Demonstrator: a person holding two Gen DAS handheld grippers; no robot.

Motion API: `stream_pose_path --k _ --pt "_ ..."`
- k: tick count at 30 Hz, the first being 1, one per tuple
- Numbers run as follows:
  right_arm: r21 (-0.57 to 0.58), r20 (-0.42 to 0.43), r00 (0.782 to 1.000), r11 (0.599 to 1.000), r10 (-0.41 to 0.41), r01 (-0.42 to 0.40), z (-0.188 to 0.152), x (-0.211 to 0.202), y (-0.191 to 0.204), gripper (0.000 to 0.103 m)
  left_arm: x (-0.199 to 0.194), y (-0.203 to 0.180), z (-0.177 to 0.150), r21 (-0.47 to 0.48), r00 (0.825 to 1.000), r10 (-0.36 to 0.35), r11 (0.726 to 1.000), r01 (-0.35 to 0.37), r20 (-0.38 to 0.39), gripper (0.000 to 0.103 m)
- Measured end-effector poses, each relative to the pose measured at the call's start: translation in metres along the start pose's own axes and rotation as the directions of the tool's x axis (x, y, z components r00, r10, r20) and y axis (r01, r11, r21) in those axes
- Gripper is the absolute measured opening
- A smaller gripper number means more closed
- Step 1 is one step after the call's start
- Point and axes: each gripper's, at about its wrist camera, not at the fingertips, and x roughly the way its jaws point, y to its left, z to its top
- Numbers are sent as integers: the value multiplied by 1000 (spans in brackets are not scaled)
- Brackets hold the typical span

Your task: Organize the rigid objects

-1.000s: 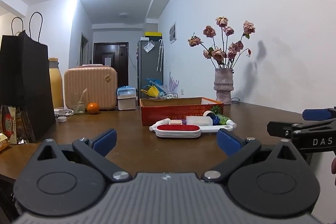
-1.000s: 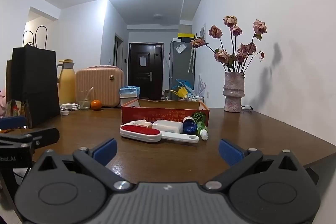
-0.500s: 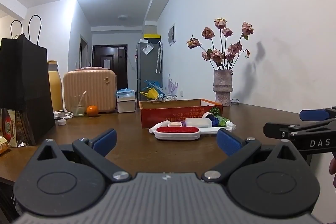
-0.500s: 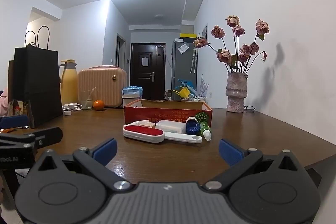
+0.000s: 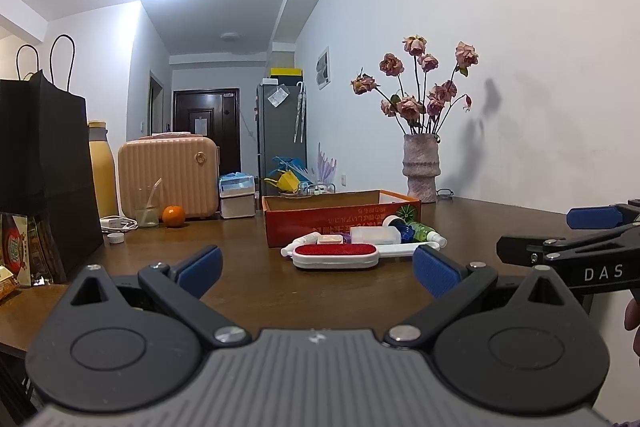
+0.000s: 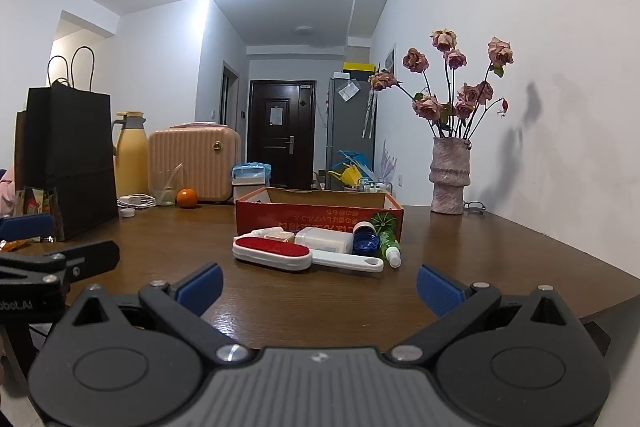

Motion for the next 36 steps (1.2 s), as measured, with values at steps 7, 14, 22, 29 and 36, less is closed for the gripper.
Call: stream_pose_path --k 7,14,22,29,36 --pt "1 -1 1000 1000 3 -3 1 0 -2 103 0 0 0 1 1000 0 1000 0 0 103" --pt "1 -1 1000 1000 2 -2 1 1 -3 103 -1 0 0 0 1000 0 1000 0 0 103" --pt "0 -2 1000 1000 3 -3 0 1 -1 103 2 0 -2 6 1000 0 1000 0 -5 103" --pt "-5 -3 1000 1000 3 -3 -1 1 0 103 3 1 -2 10 1000 0 1000 0 -6 103" --pt "-5 -1 1000 1000 1 -1 0 0 1 103 1 -2 -1 21 1000 -4 1000 4 2 103"
